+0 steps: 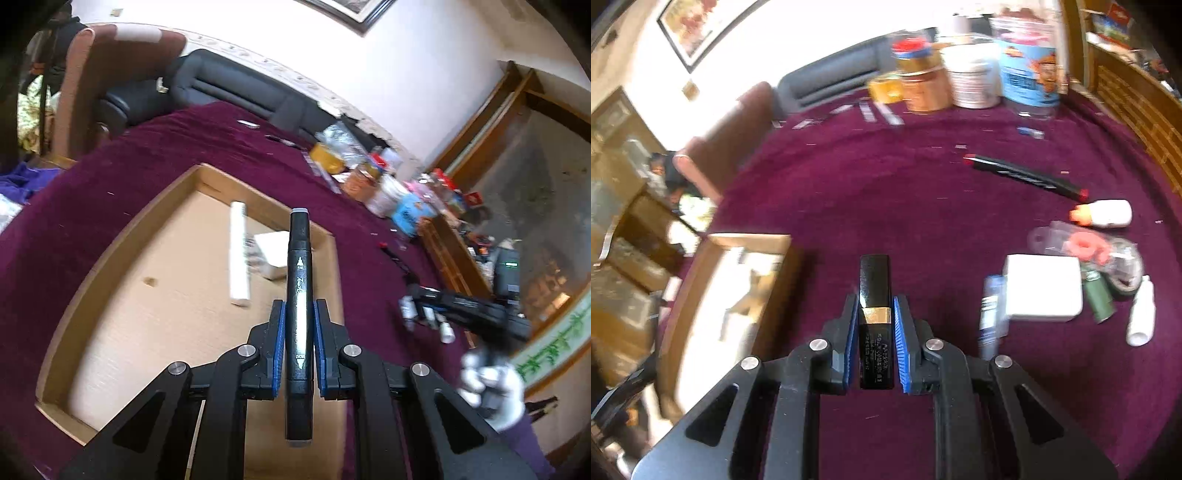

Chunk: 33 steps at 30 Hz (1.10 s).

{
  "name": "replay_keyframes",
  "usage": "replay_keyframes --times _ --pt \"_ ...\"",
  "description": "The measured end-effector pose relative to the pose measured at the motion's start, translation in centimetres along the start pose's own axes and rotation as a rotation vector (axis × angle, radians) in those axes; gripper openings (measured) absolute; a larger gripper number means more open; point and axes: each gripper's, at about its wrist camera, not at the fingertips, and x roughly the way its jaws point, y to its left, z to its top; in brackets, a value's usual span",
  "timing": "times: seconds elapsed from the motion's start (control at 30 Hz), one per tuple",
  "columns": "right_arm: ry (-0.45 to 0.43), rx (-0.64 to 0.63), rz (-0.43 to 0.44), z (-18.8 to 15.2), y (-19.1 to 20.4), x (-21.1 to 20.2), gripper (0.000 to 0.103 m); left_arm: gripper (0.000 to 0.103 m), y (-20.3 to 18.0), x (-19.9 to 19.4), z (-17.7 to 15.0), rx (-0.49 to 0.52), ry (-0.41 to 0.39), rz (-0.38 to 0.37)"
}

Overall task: Organize rigid objects
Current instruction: 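Carry both held black markers over the cardboard box, then lower both black markers into the box and open both tools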

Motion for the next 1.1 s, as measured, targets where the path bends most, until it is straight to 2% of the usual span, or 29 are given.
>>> replay_keyframes --times 0.13,0.3,0.43,0.6,0.77,0.93,1.03,1.1 --pt "0.044 -0.002 0.111 0.0 2.9 0.7 0.016 0.011 2.2 1.9 1.8 -0.003 0.040 0.065" --pt "0.134 0.010 0.226 -0.4 7.0 3.9 0.016 0.011 4.4 4.8 4.2 -0.021 0.115 0.106" --pt "0.190 -0.012 0.266 -0.8 10.4 6.5 0.016 0.011 5.9 7.5 5.6 -0.038 0.174 0.150" --pt "0.224 -0.055 0.284 -0.4 14.9 9.5 0.016 0.011 7.0 9.5 6.4 -0.056 0.204 0.189" --pt "0.246 -0.055 0.277 0.3 16.8 11.6 0.016 0.012 7.3 10.1 6.5 -0.065 0.205 0.179" --pt "0.272 -0.038 0.254 0.6 17.6 13.7 0.016 0.015 7.8 8.6 6.7 -0.098 0.179 0.152" --pt "0.279 -0.038 0.247 0.7 18.0 14.4 0.016 0.026 7.9 5.9 6.5 -0.116 0.130 0.111" --pt "0.281 -0.045 0.239 0.9 18.5 14.9 0.016 0.037 8.0 3.6 6.1 -0.132 0.080 0.085"
